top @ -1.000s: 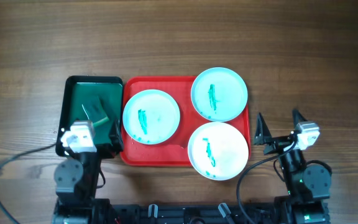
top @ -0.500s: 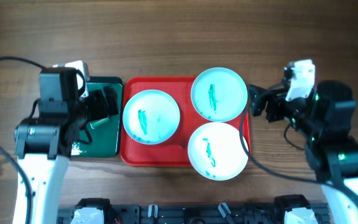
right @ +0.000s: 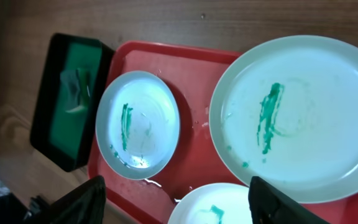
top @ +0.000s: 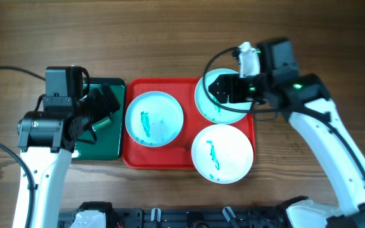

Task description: Clean dirty plates on tray and stack at the side

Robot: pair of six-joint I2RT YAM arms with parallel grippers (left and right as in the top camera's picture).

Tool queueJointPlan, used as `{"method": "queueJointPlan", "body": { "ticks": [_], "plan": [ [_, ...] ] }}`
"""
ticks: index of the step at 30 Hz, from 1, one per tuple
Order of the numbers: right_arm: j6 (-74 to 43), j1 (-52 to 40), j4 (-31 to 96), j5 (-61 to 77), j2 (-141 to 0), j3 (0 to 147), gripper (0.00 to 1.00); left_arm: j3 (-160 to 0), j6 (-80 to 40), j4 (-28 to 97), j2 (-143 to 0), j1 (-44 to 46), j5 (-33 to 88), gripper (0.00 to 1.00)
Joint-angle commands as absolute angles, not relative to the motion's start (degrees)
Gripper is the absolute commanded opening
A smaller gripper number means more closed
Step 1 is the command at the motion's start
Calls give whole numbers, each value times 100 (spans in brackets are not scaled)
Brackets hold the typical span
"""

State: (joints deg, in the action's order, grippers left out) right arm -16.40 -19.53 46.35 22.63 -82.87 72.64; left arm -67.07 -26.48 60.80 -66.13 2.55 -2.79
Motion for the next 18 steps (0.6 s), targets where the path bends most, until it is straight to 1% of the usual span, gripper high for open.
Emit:
{"method": "queueJointPlan", "body": {
  "ticks": [1, 2, 4, 5, 8, 9, 10, 18],
  "plan": [
    [-2246, -2731, 4517, 1186, -8877, 7531, 64, -6827, -3616, 6296, -6657, 276, -1253, 97],
    [-2412, -2928, 4449, 917, -9037, 7531, 59, -6827, -3653, 6335, -6657, 276, -1271, 97],
    [-2495, -3258, 4285, 718, -9382, 7531, 57, -6827, -3653, 6438, -6661, 276, -1273, 96],
    [-2615, -3404, 4224, 624, -9596, 7531, 53, -6827, -3653, 6484, -6678, 276, -1271, 97],
    [-2764, -3680, 3988, 580, -10318, 7531, 43, -6827, -3653, 6591, -6862, 276, -1271, 96],
    [-2842, -3708, 3918, 576, -10521, 7531, 37, -6827, -3656, 6587, -6952, 276, -1271, 96],
    [-2867, -3712, 3865, 572, -10641, 7531, 35, -6827, -3656, 6584, -7032, 276, -1271, 96],
    [-2779, -3717, 3387, 746, -11493, 7531, 33, -6827, -3697, 6582, -7553, 276, -1253, 96]
  ]
}}
